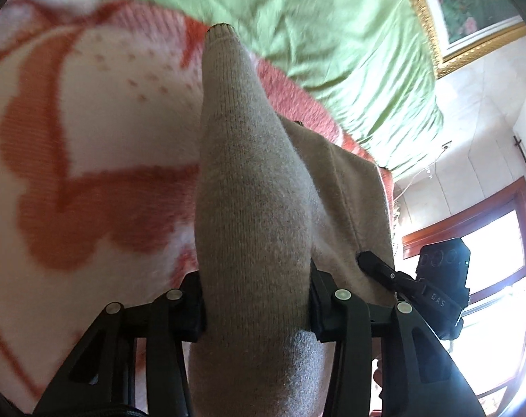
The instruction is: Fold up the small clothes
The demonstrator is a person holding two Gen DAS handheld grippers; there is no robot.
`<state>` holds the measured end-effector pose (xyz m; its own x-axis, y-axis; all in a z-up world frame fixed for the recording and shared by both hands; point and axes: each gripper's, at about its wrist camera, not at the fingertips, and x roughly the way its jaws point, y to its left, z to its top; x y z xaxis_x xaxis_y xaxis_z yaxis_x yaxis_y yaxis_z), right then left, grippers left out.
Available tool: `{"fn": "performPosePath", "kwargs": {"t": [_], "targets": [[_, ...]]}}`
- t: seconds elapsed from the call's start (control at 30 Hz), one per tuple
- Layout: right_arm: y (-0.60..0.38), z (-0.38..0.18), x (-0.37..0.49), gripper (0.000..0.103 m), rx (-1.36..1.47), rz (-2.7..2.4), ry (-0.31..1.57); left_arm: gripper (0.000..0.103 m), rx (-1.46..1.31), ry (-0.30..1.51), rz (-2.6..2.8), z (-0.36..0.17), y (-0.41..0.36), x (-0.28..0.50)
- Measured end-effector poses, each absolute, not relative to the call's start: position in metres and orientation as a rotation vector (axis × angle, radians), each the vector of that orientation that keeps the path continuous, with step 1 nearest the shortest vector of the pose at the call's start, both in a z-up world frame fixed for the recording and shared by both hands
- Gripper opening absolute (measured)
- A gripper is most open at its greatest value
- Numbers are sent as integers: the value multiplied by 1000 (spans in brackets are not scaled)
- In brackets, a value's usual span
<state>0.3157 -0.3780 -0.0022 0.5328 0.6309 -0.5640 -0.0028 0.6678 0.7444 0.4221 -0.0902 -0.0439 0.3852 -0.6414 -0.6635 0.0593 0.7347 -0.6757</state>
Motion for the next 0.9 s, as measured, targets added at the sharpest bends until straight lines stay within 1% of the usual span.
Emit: {"fn": "performPosePath", "kwargs": {"t": [0.2,0.37,0.6,0.77,0.9], "targets": [[-329,0,304,27,781,481,929,44,-596,1075,-449,-29,-43,399],[-302,-16,305,27,791,481,966,44,-584,1085,-410,-41,-13,391],[-286,-40,313,27,764,460,1037,44,-578,1119,-388,-66,-3,389],[-291,-58,315,28,767,444,1071,48,-580,1128,-400,-77,0,391],[-292,-68,320,33,749,432,1088,55,-590,1143,-399,-87,3,394]]}}
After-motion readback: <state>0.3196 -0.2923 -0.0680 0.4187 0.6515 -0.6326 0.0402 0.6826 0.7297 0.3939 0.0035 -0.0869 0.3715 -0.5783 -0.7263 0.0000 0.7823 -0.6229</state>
